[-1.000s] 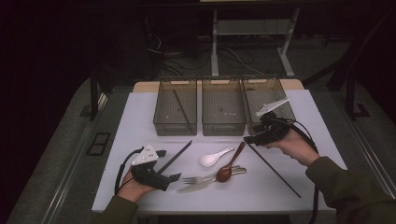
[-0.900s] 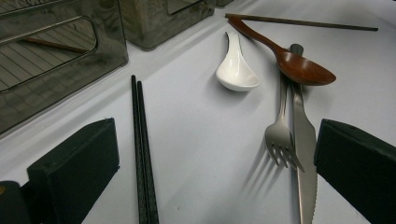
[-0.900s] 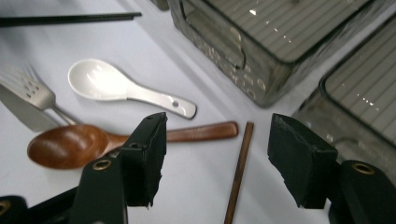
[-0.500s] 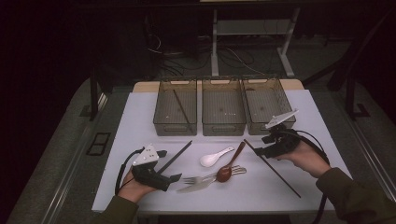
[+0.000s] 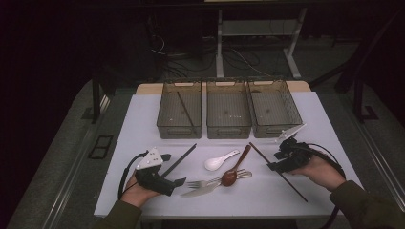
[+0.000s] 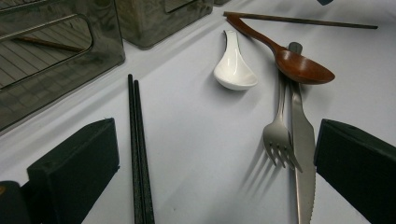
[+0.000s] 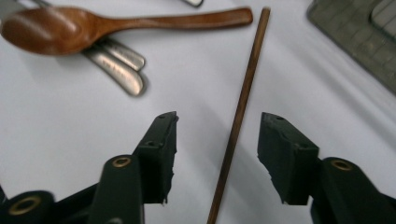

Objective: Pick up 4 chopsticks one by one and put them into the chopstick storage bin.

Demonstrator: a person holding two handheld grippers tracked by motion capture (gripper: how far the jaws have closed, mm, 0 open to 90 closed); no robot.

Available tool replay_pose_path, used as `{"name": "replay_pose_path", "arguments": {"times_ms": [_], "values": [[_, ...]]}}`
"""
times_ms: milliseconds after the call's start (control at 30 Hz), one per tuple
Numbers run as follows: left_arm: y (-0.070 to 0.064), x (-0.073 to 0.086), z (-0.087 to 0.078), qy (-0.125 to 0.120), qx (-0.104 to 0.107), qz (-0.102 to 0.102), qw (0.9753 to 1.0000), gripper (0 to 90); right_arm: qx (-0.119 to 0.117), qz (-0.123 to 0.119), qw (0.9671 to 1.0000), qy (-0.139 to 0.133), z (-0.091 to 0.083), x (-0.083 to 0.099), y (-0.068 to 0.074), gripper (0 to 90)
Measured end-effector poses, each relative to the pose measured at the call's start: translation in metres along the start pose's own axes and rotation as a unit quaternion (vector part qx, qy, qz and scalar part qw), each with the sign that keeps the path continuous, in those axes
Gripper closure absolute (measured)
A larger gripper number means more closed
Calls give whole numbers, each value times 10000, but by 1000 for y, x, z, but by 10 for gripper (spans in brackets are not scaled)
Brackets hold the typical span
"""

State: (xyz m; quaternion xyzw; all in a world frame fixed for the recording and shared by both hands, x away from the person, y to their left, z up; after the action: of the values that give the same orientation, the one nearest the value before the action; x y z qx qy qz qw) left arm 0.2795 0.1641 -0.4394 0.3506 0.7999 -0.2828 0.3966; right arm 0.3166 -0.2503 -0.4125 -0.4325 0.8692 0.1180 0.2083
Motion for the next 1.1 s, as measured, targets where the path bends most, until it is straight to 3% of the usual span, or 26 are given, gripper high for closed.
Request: {"name": "replay_pose_path", "arguments": {"times_ms": [533,1100], "values": [[0,0,0,8,-7,9,10000,0,-54,139,9971,751,3,19,-1,681],[-1,0,2,28,6,17,10000,0,-98,345,9909,1294,9,31,-2,751]]}}
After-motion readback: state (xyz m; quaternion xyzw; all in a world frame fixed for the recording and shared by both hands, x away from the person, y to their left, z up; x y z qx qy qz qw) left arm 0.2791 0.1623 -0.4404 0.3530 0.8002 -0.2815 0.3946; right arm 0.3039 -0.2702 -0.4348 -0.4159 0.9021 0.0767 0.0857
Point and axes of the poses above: each handheld gripper's, and its own axes: z roughly forward along the jaws, x roughly out of its underside, y roughly to its left, the point moved 2 cm from there along z, roughly forward along the jaws, and after that the axes turned 6 degrees about -z, right-handed, at the moved point
